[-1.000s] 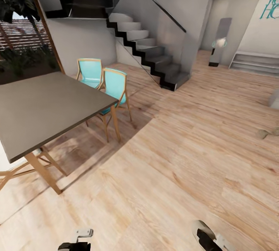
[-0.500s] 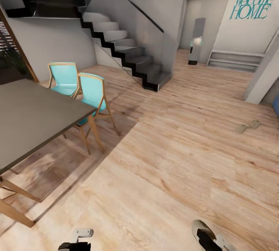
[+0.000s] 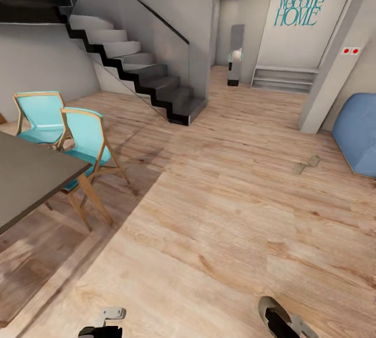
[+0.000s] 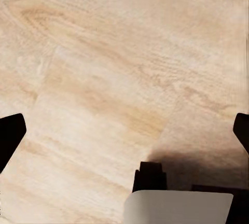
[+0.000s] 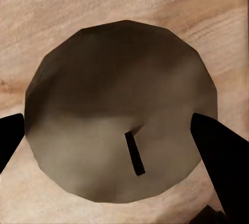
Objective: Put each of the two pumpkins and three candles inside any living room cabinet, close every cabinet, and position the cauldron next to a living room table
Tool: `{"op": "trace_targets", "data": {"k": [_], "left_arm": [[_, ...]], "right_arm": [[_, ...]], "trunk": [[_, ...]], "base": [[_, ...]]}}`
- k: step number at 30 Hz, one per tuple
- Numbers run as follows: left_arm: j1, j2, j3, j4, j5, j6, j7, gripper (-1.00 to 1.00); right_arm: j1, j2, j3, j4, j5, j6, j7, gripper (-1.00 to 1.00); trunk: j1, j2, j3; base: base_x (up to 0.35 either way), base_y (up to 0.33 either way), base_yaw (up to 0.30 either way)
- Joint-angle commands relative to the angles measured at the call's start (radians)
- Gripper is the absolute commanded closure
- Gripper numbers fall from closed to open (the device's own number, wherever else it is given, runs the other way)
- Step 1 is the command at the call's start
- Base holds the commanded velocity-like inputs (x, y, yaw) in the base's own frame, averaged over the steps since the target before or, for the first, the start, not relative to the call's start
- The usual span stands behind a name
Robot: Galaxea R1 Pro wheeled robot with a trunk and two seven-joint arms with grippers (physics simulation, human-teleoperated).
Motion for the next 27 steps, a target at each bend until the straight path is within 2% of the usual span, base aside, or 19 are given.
{"op": "trace_targets", "data": {"k": [1, 27], "left_arm": [[0.001, 0.0, 0.0, 0.0, 0.0, 0.0, 0.0, -1.0], [0.0, 0.0, 0.0, 0.0, 0.0, 0.0, 0.002, -1.0]], "right_arm": [[0.0, 0.0, 0.0, 0.0, 0.001, 0.0, 0.0, 1.0], [0.0, 0.0, 0.0, 0.0, 0.001, 0.0, 0.0, 1.0]], "trunk": [[0.0, 0.0, 0.0], [0.0, 0.0, 0.0]], "base": [[0.317, -0.002, -0.281], [0.317, 0.0, -0.281]]}}
